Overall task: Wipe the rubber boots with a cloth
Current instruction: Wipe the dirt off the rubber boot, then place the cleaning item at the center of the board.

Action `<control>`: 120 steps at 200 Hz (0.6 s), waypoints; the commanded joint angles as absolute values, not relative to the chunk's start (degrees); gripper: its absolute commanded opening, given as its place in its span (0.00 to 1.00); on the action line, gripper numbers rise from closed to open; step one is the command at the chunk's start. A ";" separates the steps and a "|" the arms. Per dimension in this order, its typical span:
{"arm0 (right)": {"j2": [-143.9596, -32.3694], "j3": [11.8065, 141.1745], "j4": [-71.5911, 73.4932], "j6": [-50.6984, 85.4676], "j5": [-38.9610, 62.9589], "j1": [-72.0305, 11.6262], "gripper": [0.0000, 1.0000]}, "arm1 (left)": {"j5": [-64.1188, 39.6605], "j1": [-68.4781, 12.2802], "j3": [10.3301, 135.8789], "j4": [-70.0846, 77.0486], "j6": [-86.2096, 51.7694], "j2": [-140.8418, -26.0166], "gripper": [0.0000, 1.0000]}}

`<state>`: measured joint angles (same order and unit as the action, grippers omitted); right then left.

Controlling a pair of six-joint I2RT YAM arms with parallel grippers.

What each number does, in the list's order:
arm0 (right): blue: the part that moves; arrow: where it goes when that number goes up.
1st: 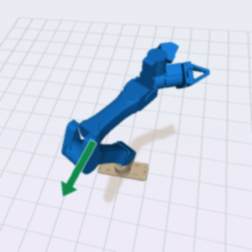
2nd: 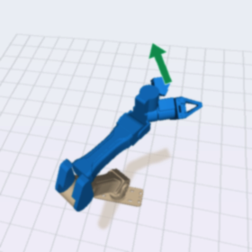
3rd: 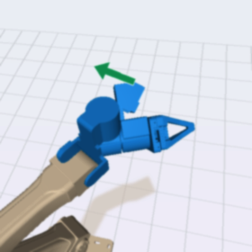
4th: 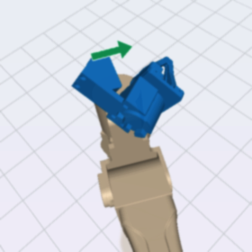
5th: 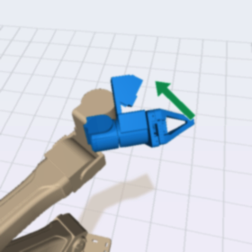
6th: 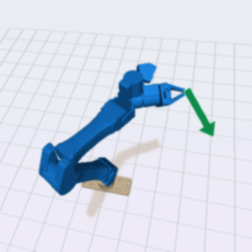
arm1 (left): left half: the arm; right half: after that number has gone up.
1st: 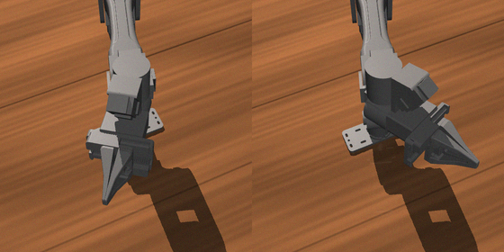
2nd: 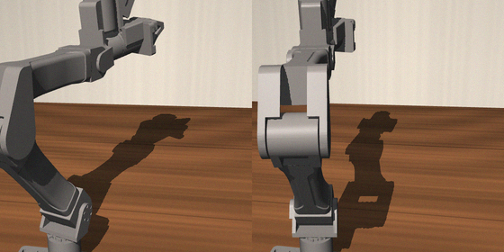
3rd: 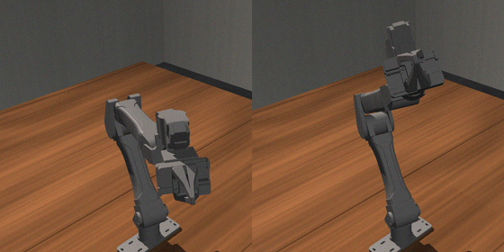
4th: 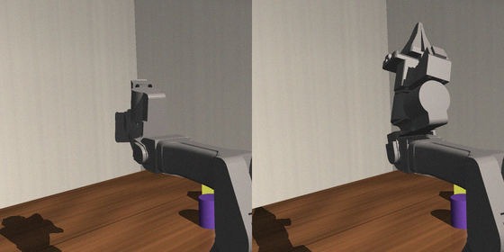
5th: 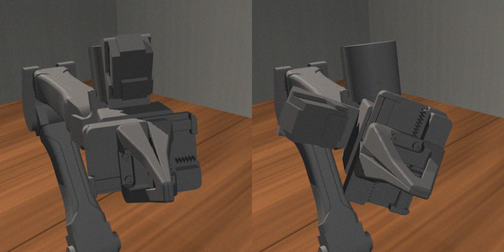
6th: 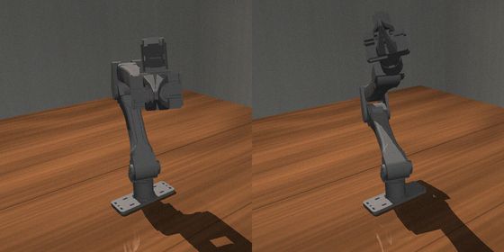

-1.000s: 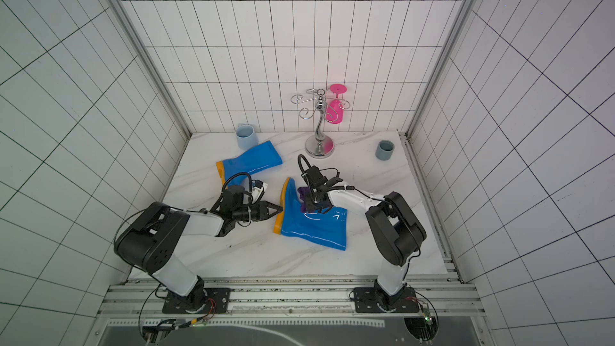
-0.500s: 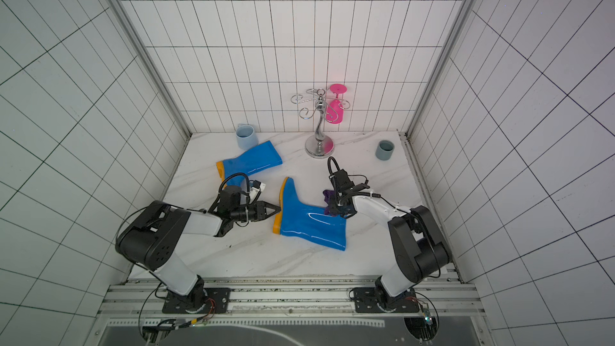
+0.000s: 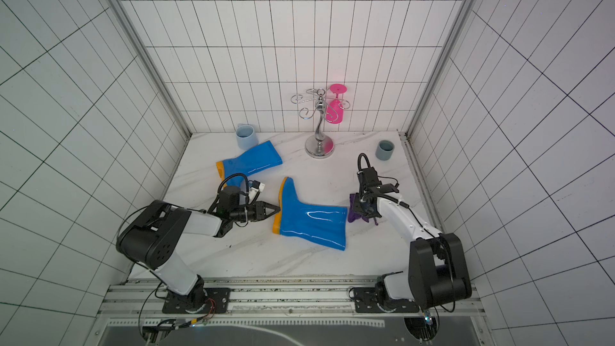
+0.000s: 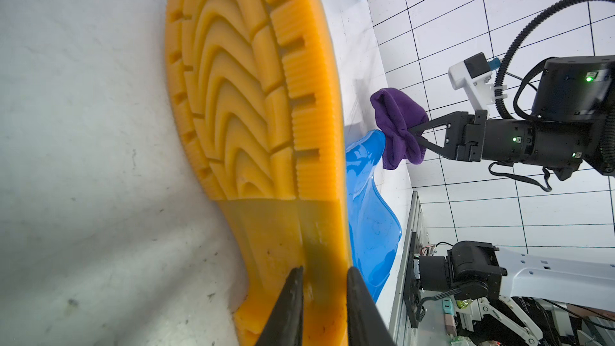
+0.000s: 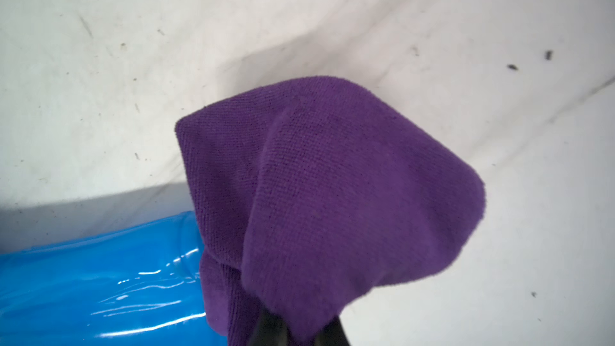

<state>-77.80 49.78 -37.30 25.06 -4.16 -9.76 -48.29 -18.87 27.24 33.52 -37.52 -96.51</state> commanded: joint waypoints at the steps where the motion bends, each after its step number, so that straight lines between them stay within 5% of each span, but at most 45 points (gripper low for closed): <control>1: -76.97 49.84 -41.95 23.24 -4.83 -5.60 0.00 | -38.32 -17.49 24.34 21.55 -36.90 -100.15 0.23; 120: -81.59 51.07 -35.31 22.54 0.47 8.46 0.00 | -38.83 -17.48 25.27 20.75 -36.26 -100.72 0.23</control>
